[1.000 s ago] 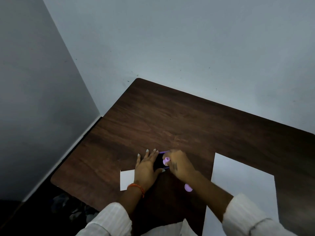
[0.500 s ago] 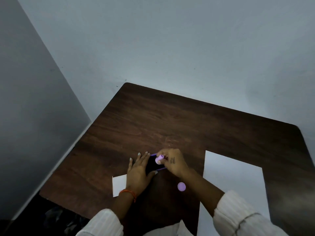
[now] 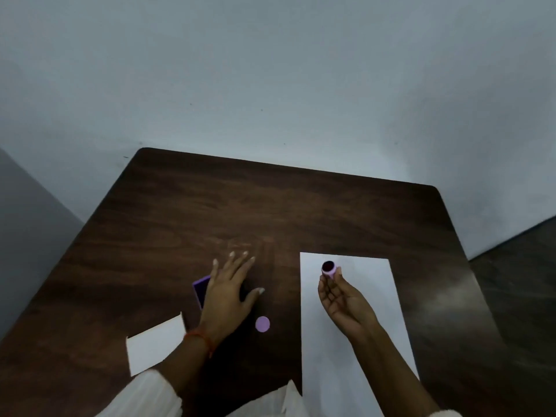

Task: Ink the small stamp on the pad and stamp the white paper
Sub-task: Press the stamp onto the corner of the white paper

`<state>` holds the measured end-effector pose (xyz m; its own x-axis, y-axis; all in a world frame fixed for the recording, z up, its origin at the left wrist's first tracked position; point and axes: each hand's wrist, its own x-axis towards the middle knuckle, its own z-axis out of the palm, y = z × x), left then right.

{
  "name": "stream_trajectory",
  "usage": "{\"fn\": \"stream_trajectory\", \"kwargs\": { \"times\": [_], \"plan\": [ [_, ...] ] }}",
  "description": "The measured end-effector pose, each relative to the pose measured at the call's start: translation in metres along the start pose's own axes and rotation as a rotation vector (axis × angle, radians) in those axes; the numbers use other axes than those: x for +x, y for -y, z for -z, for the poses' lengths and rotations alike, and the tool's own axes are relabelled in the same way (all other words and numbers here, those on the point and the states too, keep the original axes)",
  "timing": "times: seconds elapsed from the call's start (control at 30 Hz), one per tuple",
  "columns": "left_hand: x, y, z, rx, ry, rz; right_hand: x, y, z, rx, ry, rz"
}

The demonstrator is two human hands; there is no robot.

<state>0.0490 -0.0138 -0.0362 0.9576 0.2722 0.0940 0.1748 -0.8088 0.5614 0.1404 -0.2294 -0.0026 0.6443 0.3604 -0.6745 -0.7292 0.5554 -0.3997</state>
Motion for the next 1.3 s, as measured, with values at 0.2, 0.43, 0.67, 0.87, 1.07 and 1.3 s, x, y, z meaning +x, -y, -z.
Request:
{"fn": "stream_trajectory", "kwargs": {
  "times": [0.2,0.43,0.67,0.87,1.07,1.3],
  "plan": [
    [0.051,-0.036,-0.031,0.076,0.286,-0.166,0.007,0.01,0.006,0.01,0.025,0.009],
    [0.081,-0.028,-0.06,0.212,0.458,-0.172,0.025,0.018,0.0,-0.265,-0.054,0.168],
    [0.079,-0.018,-0.067,0.193,0.429,-0.176,0.055,0.009,-0.021,-1.093,-0.299,0.723],
    [0.078,-0.021,-0.065,0.189,0.439,-0.182,0.074,0.001,-0.021,-1.569,-0.218,0.945],
    [0.079,-0.021,-0.064,0.209,0.466,-0.203,0.078,-0.003,-0.021,-1.817,-0.201,0.944],
    [0.079,-0.021,-0.063,0.184,0.463,-0.197,0.081,-0.003,-0.027,-2.049,-0.189,0.848]
  ]
}}
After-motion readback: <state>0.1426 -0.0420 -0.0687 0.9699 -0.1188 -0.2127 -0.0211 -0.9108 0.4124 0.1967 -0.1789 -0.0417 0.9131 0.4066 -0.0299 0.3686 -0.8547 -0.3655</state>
